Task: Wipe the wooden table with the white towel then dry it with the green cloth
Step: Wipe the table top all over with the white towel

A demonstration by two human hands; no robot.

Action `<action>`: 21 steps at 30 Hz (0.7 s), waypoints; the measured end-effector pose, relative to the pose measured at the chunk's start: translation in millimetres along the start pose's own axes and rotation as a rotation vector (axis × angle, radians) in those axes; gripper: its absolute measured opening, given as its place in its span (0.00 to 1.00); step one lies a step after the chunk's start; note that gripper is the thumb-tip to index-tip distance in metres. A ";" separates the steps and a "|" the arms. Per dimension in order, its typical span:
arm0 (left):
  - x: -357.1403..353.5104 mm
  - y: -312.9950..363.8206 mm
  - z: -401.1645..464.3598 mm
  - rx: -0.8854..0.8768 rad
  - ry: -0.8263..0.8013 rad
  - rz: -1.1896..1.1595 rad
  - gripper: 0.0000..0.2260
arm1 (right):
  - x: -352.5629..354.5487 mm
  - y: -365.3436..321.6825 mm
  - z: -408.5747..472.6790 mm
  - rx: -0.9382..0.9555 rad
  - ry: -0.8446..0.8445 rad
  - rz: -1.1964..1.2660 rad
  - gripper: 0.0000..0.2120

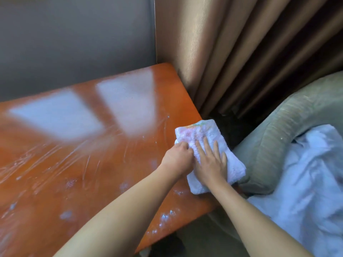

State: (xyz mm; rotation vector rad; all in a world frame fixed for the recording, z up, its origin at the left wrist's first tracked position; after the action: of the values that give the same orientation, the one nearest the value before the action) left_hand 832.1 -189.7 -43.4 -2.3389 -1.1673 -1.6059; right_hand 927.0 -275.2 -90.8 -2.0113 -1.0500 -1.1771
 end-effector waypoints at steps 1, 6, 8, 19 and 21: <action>-5.7 2.7 -6.6 0.001 -0.001 0.000 0.09 | -4.3 -0.2 -10.5 0.009 0.016 -0.005 0.35; -22.5 5.7 -22.4 -0.040 -0.110 0.104 0.19 | -6.9 1.9 -19.0 -0.006 -0.072 -0.042 0.40; -19.3 5.4 -19.0 -0.022 -0.182 0.136 0.21 | -3.7 1.9 -13.5 0.008 -0.069 -0.058 0.39; 16.5 -4.7 32.9 0.091 -0.169 0.123 0.26 | 31.1 10.5 64.0 0.113 -0.117 -0.045 0.29; 20.1 -10.2 45.1 0.118 -0.172 0.079 0.26 | 34.1 9.4 75.9 0.120 -0.113 -0.028 0.29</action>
State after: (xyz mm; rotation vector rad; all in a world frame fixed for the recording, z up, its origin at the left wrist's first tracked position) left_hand 863.7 -151.1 -50.5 -2.4522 -1.1491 -1.2964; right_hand 978.5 -209.2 -95.0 -1.9937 -1.1787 -0.9995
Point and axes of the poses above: each hand's wrist, its own z-axis towards the middle knuckle, its own x-axis out of the back of the hand, y = z × x, the point moved 2 cm from there along z, towards the middle knuckle, and after that the axes turned 11 degrees about -y, right-handed, at the moved point
